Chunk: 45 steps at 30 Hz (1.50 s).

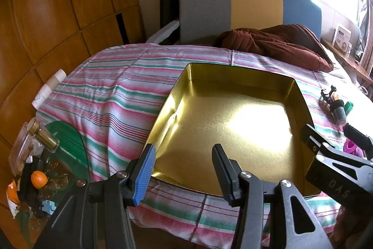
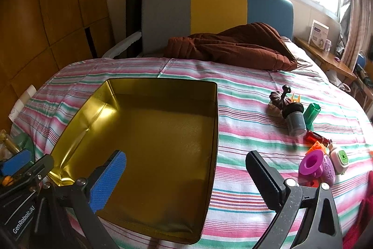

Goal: Organize rigid objects
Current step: 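Move both tools from the gold tray toward the toy cluster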

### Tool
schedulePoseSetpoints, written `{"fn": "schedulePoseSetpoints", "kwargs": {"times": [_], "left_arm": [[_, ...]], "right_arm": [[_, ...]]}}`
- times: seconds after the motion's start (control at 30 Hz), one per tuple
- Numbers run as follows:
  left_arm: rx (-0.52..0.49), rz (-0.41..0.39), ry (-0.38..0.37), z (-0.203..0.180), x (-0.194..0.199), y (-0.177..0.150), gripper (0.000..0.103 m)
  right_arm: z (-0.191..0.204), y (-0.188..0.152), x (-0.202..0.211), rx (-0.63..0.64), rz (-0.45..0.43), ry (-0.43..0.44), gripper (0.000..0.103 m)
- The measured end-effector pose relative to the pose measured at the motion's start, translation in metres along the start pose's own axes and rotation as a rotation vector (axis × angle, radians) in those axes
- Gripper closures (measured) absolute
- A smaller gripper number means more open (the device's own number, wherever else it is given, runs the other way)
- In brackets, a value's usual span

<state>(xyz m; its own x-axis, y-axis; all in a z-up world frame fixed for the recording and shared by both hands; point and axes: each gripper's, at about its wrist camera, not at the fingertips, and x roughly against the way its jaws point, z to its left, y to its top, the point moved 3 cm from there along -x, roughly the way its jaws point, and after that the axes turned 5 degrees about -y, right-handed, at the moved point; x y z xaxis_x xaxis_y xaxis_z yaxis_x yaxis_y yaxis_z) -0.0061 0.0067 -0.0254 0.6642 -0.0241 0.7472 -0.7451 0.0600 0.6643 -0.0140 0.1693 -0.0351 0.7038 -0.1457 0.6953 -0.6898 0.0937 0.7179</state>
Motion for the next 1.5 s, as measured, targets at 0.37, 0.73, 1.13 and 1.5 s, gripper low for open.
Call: {"fn": "schedulePoseSetpoints", "kwargs": {"times": [0.37,0.73,1.13,1.5], "left_arm": [[-0.002,0.006,0.005,0.000,0.000,-0.002,0.052],[0.018,0.026,-0.228,-0.017,0.000,-0.017,0.052],[-0.128,0.023,-0.424,-0.081,0.013,-0.027,0.052],[-0.290,0.075,-0.585,-0.163,0.022,-0.030,0.052]], "right_arm": [[-0.003,0.000,0.003,-0.002,-0.001,0.005,0.000],[-0.048,0.001,0.016,-0.057,-0.048,-0.002,0.000],[-0.159,-0.040,-0.002,-0.252,0.068,-0.086,0.000],[-0.272,-0.030,0.001,-0.276,0.037,-0.168,0.000]]}}
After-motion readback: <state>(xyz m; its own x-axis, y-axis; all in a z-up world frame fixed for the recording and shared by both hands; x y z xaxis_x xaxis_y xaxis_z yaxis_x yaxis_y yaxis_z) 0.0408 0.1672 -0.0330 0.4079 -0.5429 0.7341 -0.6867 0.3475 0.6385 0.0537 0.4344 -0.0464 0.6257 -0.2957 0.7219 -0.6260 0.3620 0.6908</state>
